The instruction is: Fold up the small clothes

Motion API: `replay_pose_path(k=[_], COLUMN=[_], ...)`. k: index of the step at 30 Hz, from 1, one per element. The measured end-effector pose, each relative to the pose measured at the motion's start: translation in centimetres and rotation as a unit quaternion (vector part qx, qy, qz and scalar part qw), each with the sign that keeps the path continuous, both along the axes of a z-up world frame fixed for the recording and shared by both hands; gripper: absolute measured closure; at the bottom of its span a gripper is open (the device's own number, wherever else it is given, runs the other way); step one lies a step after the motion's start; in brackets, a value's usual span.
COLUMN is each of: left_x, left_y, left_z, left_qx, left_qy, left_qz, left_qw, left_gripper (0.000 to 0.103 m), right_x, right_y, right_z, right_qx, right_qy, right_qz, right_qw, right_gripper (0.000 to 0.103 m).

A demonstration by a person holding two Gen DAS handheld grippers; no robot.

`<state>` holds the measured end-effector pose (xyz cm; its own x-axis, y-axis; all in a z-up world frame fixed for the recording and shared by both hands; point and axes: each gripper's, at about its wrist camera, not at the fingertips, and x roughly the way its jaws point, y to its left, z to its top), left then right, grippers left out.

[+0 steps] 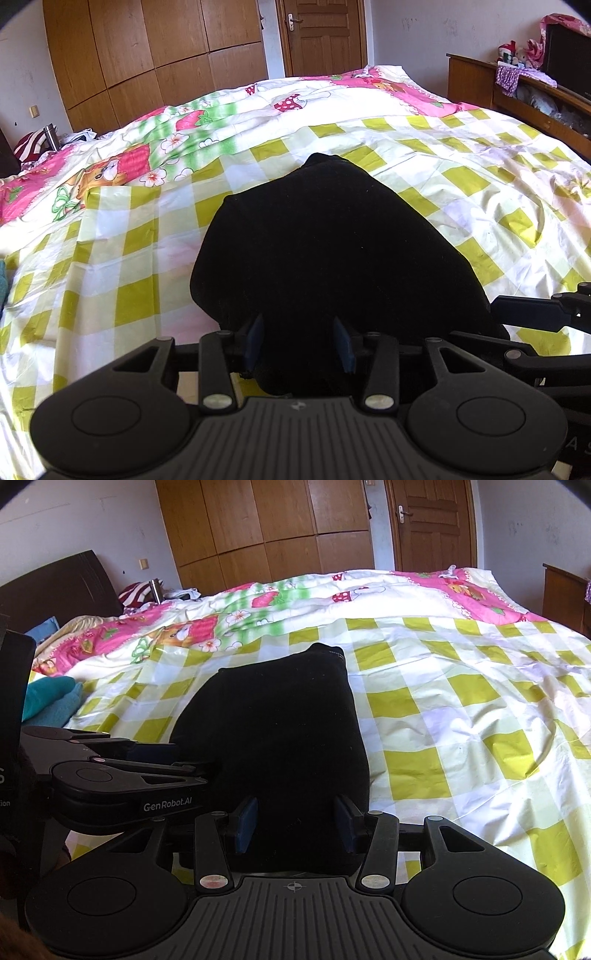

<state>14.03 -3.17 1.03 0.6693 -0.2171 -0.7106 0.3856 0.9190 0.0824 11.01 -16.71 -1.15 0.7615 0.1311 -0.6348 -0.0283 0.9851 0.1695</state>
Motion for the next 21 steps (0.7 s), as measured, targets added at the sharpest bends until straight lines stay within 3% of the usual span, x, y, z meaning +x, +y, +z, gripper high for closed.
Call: replay_pose_path(k=[12, 17, 21], left_x=[-0.8, -0.5, -0.6], left_y=[0.8, 0.9, 1.8], left_z=[-0.1, -1.3, -0.9], left_qx=[-0.007, 0.015, -0.010], left_qy=[0.010, 0.026, 0.036], left_qz=[0.013, 0.015, 0.026], left_qw=[0.9999, 0.9994, 0.9990], left_gripper=[0.045, 0.038, 0.038], right_x=[-1.2, -1.4, -1.8], right_y=[0.0, -0.1, -0.2], right_z=[0.1, -0.1, -0.3], right_qx=[0.004, 0.007, 0.003], right_qy=[0.000, 0.004, 0.006], right_qz=[-0.007, -0.008, -0.012], right_qw=[1.000, 1.000, 1.000], right_gripper=[0.057, 0.057, 0.057])
